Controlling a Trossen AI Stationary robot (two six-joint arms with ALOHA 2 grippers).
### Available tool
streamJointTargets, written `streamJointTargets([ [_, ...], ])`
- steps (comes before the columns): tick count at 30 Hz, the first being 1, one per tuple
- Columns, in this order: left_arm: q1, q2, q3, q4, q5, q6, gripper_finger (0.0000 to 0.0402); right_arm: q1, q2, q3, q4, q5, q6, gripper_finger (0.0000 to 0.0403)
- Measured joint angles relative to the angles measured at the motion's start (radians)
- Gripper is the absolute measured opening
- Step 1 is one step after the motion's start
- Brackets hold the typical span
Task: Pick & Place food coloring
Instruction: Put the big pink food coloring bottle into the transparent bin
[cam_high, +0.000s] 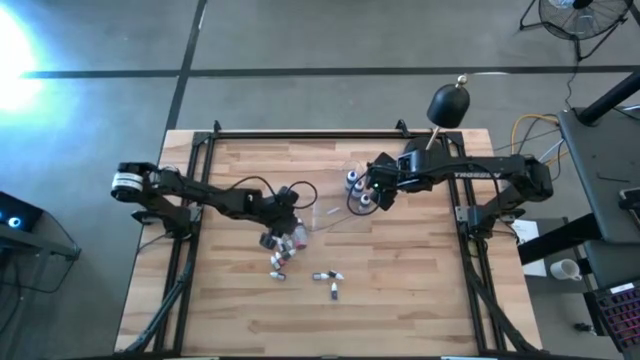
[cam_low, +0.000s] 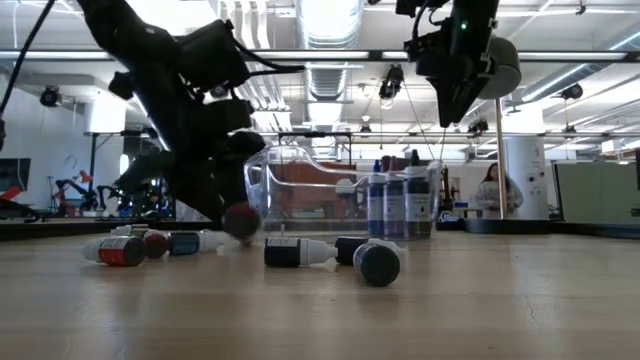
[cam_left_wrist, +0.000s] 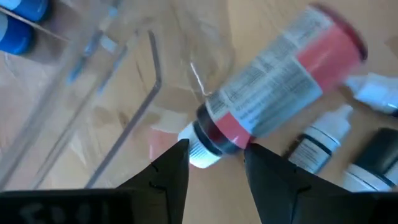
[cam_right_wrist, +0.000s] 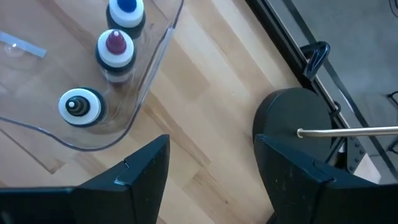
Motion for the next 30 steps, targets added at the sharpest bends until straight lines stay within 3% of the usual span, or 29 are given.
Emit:
streamJointTargets([
  [13,-0.001,0.011,0.01,0.017,-0.031,0.0,0.013,0.001,0.0,-0.021,0.004,-0.003,0.026,0.0228],
  [21,-0.002,0.011,0.015,0.025,0.073,-0.02,0.013,0.001,0.0,-0.021,0.009,-0.002,0.026,0.0228],
  [30,-0.005,0.01,0.009,-0.014,0.087,-0.056,0.013,0.0,0.0,-0.021,0.012,-0.002,0.026,0.0228],
])
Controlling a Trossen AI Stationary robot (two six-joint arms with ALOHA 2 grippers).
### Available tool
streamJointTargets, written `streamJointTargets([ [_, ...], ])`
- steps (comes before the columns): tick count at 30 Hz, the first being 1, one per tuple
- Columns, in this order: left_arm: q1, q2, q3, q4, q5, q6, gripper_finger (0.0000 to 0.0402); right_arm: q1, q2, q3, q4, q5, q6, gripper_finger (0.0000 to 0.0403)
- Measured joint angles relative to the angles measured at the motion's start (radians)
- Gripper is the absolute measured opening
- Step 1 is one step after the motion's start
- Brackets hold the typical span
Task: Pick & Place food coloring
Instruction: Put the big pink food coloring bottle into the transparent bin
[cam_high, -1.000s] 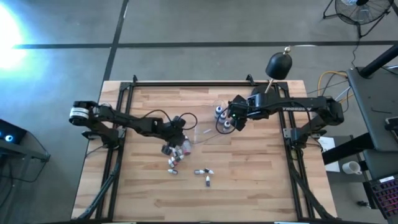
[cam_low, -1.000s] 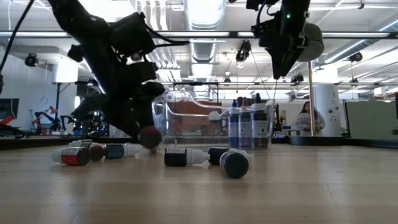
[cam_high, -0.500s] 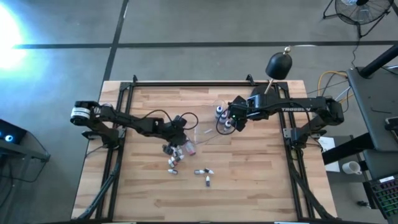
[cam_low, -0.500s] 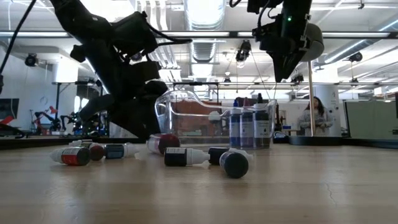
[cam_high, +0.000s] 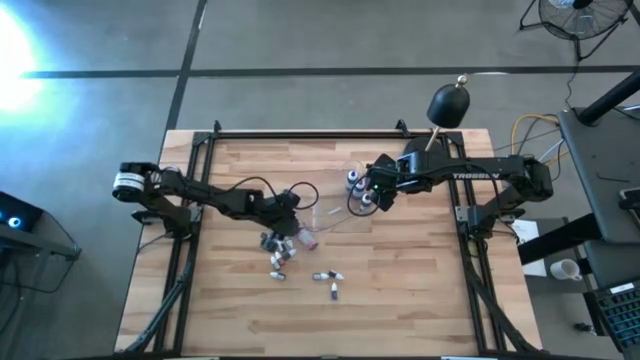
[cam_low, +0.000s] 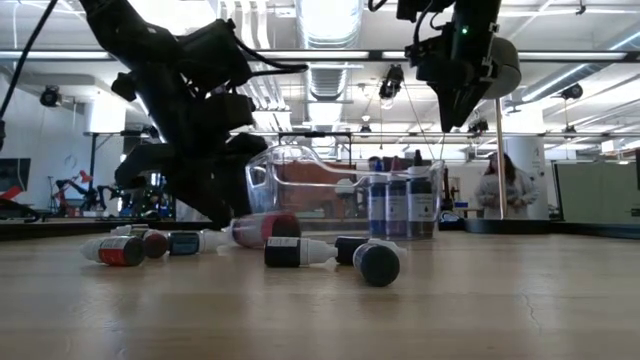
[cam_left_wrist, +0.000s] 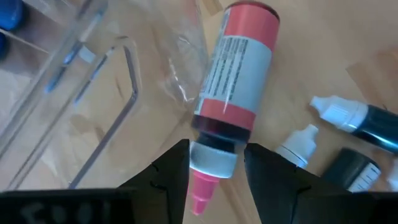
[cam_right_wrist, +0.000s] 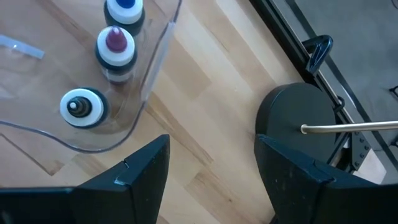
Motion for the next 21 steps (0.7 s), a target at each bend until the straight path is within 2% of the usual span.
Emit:
streamJointTargets([
  [6,-0.016,-0.017,0.021,-0.096,0.002,-0.052,0.013,0.0,0.0,0.0,0.0,0.0,0.0,0.0228],
  [17,-0.033,-0.02,0.028,-0.091,0.009,-0.083,0.013,0.0,0.0,0.0,0.004,0.003,0.0,0.0228],
  [21,-0.038,-0.02,0.028,-0.096,-0.056,-0.057,0.013,0.0,0.0,0.0,0.004,0.003,0.0,0.0228],
])
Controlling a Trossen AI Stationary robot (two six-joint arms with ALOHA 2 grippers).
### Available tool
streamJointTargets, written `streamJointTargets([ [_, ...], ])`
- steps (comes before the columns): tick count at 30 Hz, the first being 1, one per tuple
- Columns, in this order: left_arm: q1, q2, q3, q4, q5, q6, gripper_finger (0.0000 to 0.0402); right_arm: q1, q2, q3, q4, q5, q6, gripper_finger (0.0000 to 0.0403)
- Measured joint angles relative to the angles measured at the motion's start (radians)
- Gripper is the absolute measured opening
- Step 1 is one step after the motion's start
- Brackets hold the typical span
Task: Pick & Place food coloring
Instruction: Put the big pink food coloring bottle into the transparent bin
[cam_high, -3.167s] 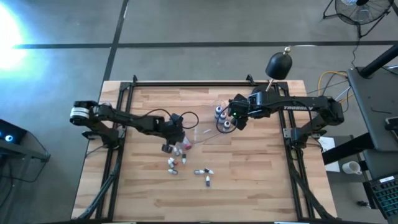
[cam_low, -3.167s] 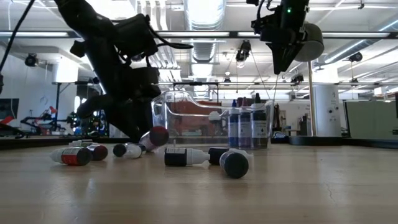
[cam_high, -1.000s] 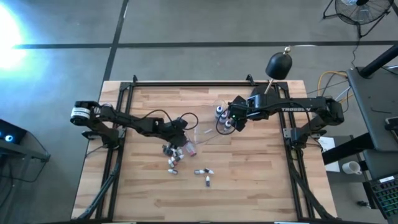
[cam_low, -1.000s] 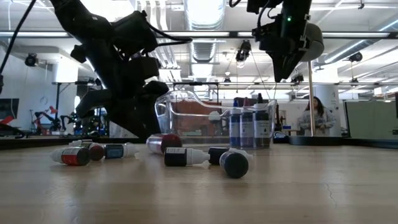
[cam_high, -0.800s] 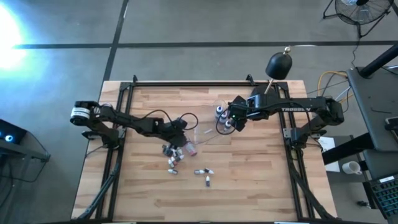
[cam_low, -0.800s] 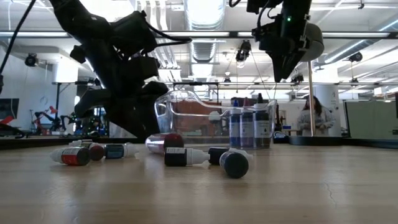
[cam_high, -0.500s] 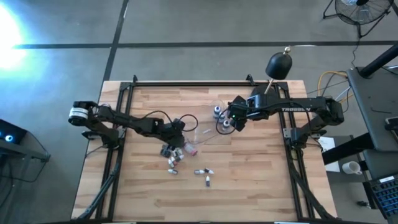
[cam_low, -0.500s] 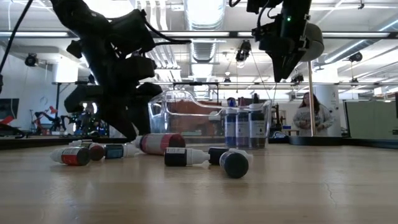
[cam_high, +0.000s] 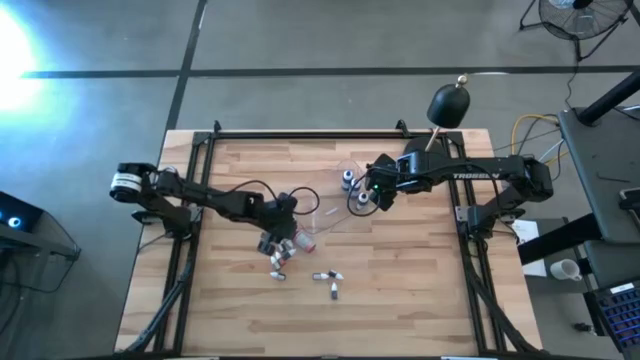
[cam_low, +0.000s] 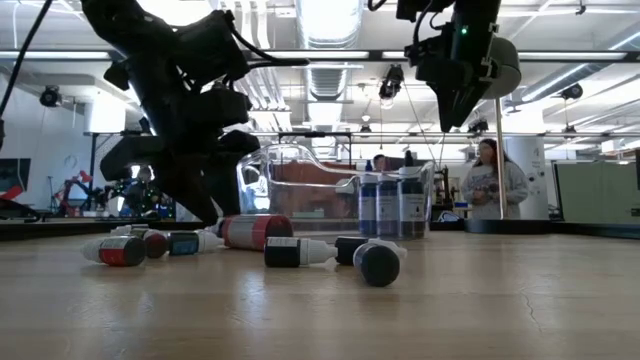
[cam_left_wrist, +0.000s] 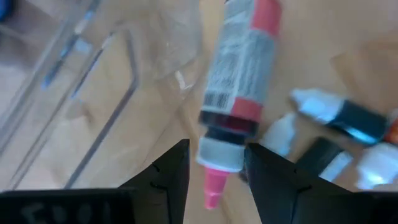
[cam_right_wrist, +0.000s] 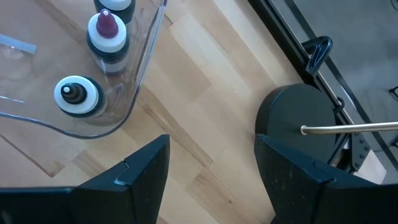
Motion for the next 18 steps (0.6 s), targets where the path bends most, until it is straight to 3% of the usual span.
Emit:
streamJointTargets([
  [8,-0.017,-0.004,0.001,0.003,-0.146,-0.016,0.013,0.0,0.0,0.0,0.0,0.015,-0.001,0.0228],
  [18,-0.092,-0.014,-0.02,0.032,-0.16,-0.047,0.013,0.0,0.0,0.0,0.0,0.026,-0.003,0.0228],
])
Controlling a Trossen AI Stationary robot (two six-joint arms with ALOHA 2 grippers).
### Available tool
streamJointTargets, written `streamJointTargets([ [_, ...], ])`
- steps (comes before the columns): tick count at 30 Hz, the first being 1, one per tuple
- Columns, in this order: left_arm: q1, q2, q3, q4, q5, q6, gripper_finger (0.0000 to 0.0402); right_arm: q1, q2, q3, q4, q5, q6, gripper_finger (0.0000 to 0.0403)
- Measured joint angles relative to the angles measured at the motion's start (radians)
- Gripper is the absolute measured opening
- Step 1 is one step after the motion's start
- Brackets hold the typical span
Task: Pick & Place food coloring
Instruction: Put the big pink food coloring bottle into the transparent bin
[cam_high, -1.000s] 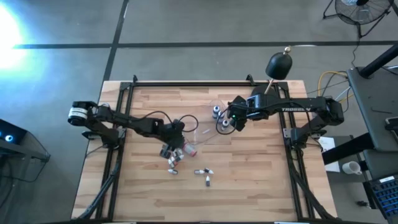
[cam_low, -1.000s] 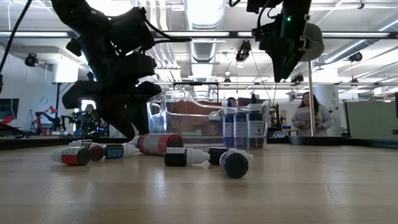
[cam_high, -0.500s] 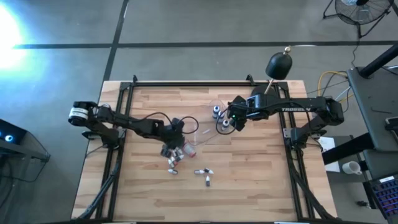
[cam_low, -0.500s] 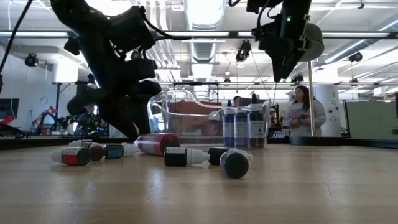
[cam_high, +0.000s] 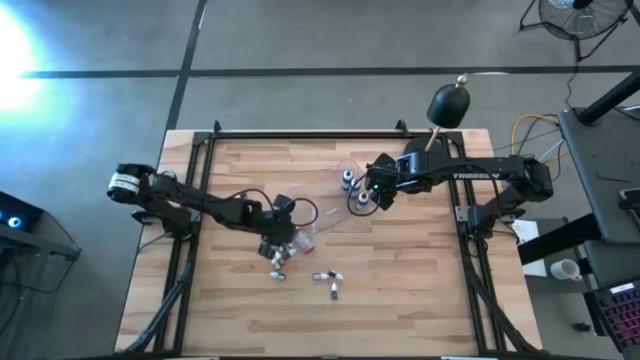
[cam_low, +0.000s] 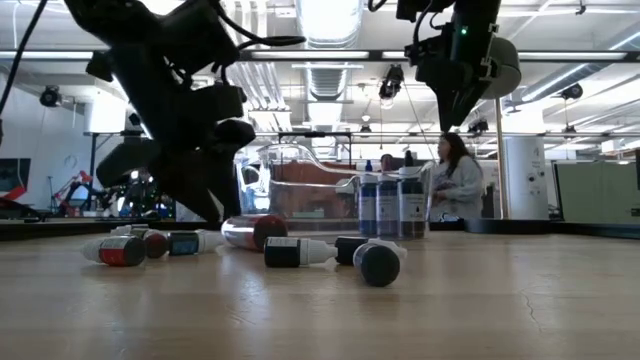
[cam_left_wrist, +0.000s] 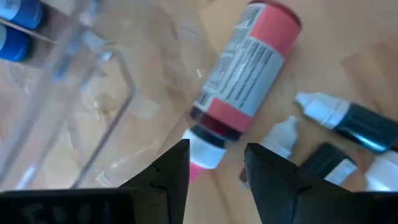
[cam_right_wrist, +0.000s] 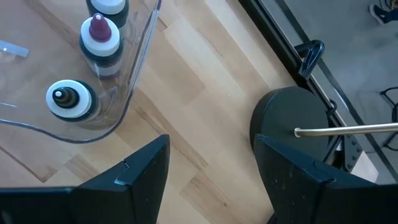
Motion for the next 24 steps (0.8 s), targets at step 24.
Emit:
streamJointTargets([
  [24,-0.088,-0.076,-0.028,0.049,-0.076,-0.075,0.013,-0.026,-0.001,-0.005,0.004,0.001,-0.008,0.0228],
])
